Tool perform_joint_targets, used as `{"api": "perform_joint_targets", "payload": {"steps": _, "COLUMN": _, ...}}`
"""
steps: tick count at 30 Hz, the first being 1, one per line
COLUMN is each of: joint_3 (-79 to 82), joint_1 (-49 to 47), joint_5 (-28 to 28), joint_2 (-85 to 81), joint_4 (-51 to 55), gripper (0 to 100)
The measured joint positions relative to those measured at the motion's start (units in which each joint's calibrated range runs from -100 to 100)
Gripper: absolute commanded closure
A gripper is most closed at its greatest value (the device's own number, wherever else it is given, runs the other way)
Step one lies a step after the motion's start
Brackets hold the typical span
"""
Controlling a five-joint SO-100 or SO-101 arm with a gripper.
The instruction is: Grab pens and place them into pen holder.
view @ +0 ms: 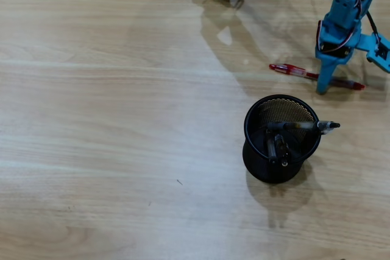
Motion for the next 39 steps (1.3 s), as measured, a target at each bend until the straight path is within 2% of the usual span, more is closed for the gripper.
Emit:
{"api": "perform_joint_targets", "payload": {"steps": 7, "joint_3": -0.4, "joint_1": 0.0, "joint_5": -0.6, "joint_2": 0.2, "joint_4": -0.2, "gripper": 99}}
{"api": "perform_joint_targets", "payload": {"steps": 23, "joint_3": -2.8, "joint_1": 0.7, "joint_5": -0.7, "joint_2": -1.8, "joint_4": 0.9, "gripper": 98}}
{"api": "perform_joint_targets", "payload": {"steps": 39, "joint_3": 0.8, "joint_1": 19.9, "joint_5": -0.3, "joint_2": -40.3, "joint_4": 0.8, "gripper": 98}}
